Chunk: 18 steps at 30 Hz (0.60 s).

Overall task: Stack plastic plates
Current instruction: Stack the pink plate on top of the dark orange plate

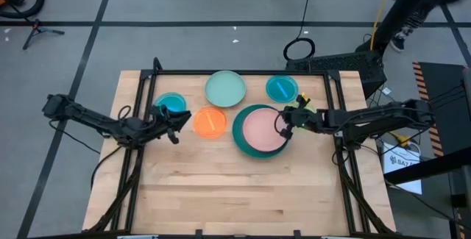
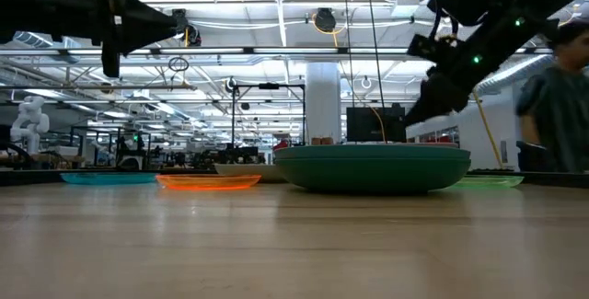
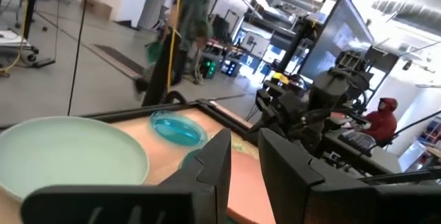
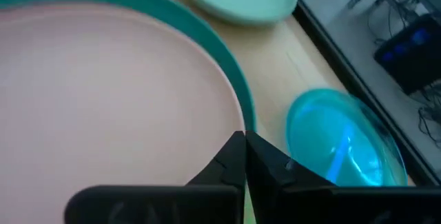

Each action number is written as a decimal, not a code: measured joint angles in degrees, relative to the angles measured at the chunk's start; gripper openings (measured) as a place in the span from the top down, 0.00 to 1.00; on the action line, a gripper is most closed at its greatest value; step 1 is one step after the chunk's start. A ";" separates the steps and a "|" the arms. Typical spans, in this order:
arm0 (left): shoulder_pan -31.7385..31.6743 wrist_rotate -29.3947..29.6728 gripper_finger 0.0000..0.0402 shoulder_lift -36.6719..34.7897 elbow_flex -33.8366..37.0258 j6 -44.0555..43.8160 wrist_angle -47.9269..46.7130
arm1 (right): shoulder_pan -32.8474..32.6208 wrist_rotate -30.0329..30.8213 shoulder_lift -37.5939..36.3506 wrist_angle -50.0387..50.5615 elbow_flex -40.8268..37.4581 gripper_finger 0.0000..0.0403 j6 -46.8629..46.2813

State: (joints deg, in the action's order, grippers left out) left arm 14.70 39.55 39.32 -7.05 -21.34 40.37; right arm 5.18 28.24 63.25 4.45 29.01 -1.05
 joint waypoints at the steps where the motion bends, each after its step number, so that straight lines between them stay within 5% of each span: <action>1: 0.00 0.00 0.80 1.29 0.00 -0.24 1.23 | 0.58 0.03 0.02 0.12 -0.62 1.00 0.04; 9: -0.44 0.68 0.80 9.31 -0.84 -0.65 8.51 | 3.85 -3.19 0.02 0.05 -3.02 1.00 -0.17; 18: -3.40 1.04 0.80 17.44 -12.60 2.30 -3.71 | 5.54 -10.45 0.03 -1.95 -3.04 1.00 -0.43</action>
State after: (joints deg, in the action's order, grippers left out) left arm 11.30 40.59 56.76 -19.65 -19.04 36.66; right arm 10.72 17.79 63.27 2.50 25.98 -1.48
